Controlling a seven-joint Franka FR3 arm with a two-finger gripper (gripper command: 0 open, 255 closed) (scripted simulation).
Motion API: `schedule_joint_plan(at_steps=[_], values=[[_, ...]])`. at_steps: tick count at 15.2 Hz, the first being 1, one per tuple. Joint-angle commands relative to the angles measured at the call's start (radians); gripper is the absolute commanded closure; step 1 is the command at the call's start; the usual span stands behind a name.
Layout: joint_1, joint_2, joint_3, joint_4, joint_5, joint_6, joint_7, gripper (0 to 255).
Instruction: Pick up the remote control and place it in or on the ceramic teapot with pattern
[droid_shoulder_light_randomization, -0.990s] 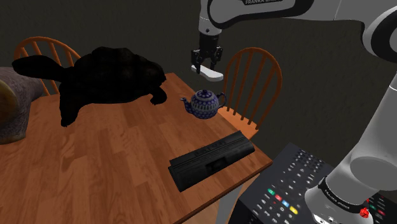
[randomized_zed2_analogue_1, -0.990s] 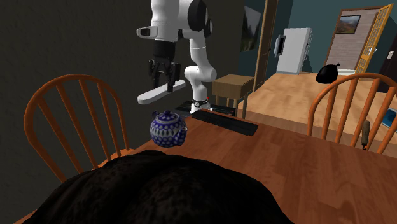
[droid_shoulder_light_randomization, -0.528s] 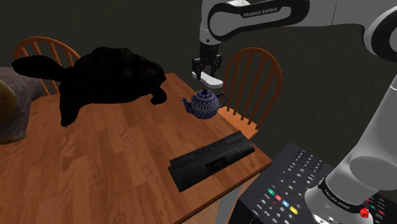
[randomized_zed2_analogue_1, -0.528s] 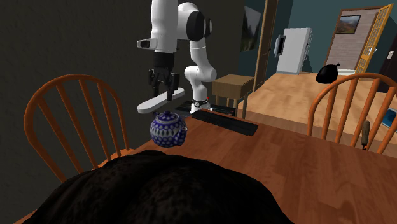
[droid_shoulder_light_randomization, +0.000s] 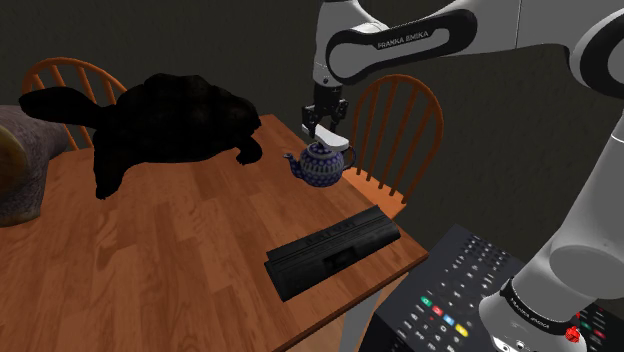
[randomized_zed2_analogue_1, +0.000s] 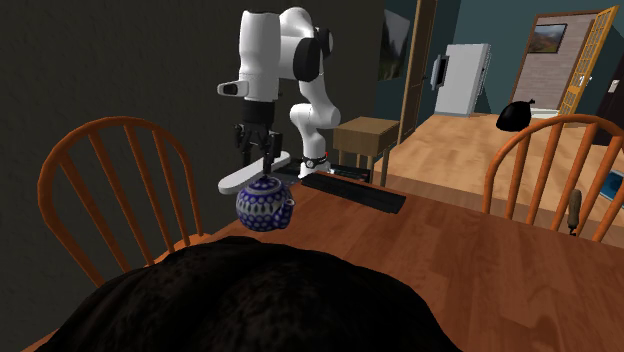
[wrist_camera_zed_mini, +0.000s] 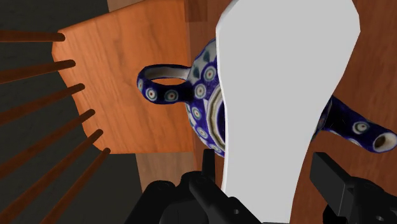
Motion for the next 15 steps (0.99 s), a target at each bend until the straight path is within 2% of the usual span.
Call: schedule_joint_plan(at_steps=[1,6,7,12,15], values=[[0.0,0.001,0.0,-0.005,-0.001,0.007,0.002,255],[0.0,0.001,0.0,-0.005,-0.001,0.007,0.002,255],[0.0,0.001,0.0,-0.005,-0.001,0.007,0.002,0],[0.0,0.001,0.0,-0.005,-0.001,0.007,0.002,0],[0.003,-0.025,0.005,0.061,0.012,-0.084,-0.007,0]])
